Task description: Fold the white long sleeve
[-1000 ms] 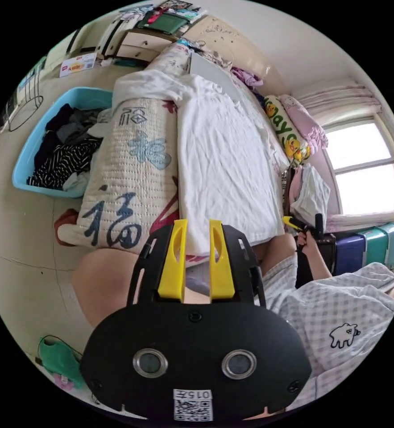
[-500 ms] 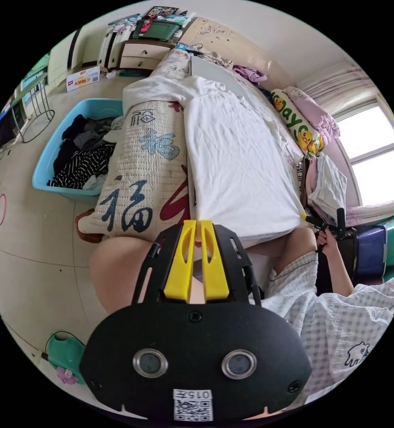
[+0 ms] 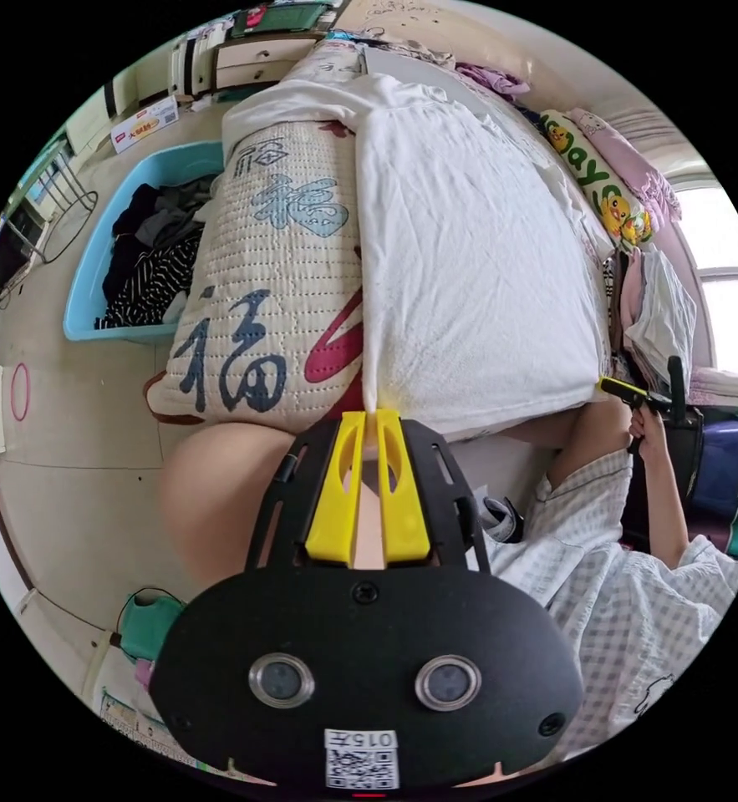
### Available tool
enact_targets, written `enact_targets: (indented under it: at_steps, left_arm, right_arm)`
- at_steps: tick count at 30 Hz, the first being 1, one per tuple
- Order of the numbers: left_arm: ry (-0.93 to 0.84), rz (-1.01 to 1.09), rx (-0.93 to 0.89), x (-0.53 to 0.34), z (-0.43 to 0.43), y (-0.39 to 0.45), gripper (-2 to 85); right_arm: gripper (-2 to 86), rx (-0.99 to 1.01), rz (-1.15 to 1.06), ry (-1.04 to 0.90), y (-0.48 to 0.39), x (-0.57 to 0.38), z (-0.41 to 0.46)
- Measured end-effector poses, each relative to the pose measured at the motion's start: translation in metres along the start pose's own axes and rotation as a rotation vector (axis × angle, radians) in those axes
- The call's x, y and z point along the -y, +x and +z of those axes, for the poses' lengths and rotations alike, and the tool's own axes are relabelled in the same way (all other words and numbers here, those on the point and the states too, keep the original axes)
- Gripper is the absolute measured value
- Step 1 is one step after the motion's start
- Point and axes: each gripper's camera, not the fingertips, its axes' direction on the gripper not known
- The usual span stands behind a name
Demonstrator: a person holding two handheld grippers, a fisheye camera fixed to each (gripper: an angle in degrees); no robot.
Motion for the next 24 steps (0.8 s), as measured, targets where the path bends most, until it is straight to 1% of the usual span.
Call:
enact_targets:
  at_steps: [2,4,5,7,9,10,12,15,16,17,18,20,21,23,24]
  left_arm:
    - [0.051,-0.012,-0.033,-0.011,-0.013,0.002,1.2]
    - [0.096,-0.029,-0.041,-0.023,-0.022,0.003,1.6]
    - [0.117,-0.043,-0.04,-0.029,-0.026,0.003,1.9]
    - [0.131,-0.052,-0.052,-0.035,-0.031,0.005,2.6]
    - [0.136,-0.051,-0.082,-0.035,-0.034,0.01,4.1]
    - [0.138,-0.048,-0.098,-0.034,-0.036,0.014,5.1]
    - [0.136,-0.052,-0.118,-0.03,-0.038,0.02,6.2]
    - [0.068,-0.03,-0.106,-0.021,-0.036,0.036,6.6]
    - [0.0,-0.01,-0.066,-0.016,-0.03,0.046,6.1]
    - [-0.052,0.017,-0.012,-0.012,-0.025,0.058,5.4]
    - [-0.067,0.031,0.015,-0.01,-0.024,0.065,5.0]
    - [-0.132,0.085,0.165,-0.008,-0.019,0.092,1.1]
    - [-0.142,0.104,0.198,-0.009,-0.018,0.099,0.8]
    - [-0.168,0.176,0.323,-0.014,-0.016,0.124,-0.1]
    - [-0.169,0.19,0.346,-0.016,-0.016,0.129,-0.3]
  right_arm:
    - [4.2,0.061,0.027,0.023,0.01,-0.007,0.0]
    - [7.1,0.175,0.088,0.103,0.031,-0.023,-0.003]
    - [7.8,0.2,0.107,0.134,0.036,-0.028,-0.005]
    - [7.6,0.297,0.181,0.231,0.056,-0.042,-0.003]
    - [7.7,0.361,0.213,0.251,0.064,-0.045,0.006]
    - [7.9,0.381,0.209,0.237,0.064,-0.041,0.013]
    - [8.4,0.358,0.181,0.19,0.056,-0.031,0.024]
    - [8.9,0.319,0.091,0.071,0.034,-0.01,0.046]
    - [8.7,0.311,0.059,-0.001,0.027,-0.001,0.059]
    - [8.6,0.298,0.054,-0.014,0.025,0.002,0.062]
    - [8.4,0.288,0.042,-0.02,0.023,0.006,0.065]
    - [8.2,0.299,0.045,-0.027,0.025,0.009,0.069]
    - [8.0,0.314,0.057,-0.022,0.027,0.008,0.072]
    - [7.8,0.326,0.067,-0.013,0.029,0.006,0.075]
    - [7.6,0.328,0.068,-0.012,0.029,0.006,0.077]
